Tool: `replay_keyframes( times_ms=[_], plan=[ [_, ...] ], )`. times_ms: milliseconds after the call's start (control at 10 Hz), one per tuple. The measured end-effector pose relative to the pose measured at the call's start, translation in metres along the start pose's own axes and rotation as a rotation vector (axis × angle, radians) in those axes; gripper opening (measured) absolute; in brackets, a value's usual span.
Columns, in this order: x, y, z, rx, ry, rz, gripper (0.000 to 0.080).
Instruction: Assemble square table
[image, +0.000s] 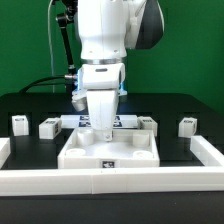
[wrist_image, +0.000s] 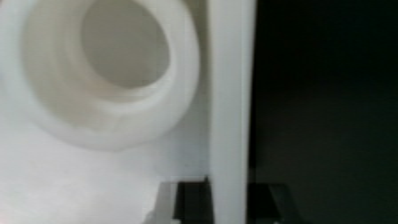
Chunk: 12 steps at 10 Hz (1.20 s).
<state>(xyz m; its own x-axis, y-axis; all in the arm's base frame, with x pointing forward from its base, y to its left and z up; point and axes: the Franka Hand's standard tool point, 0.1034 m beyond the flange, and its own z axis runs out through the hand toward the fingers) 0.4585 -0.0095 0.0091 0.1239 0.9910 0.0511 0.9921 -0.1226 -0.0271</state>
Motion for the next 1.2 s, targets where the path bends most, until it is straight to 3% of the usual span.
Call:
replay_keyframes(
  times_ms=[600, 1000, 1200],
  plan=[
    [0.045, 0.005, 0.003, -0.006, 0.005, -0.075, 0.0057],
    [0.069, 0.021, 0.004, -0.010, 0.009, -0.038, 0.0058],
    [0.068, 0.022, 0.004, 0.012, 0.000, -0.018, 0.0058]
  ],
)
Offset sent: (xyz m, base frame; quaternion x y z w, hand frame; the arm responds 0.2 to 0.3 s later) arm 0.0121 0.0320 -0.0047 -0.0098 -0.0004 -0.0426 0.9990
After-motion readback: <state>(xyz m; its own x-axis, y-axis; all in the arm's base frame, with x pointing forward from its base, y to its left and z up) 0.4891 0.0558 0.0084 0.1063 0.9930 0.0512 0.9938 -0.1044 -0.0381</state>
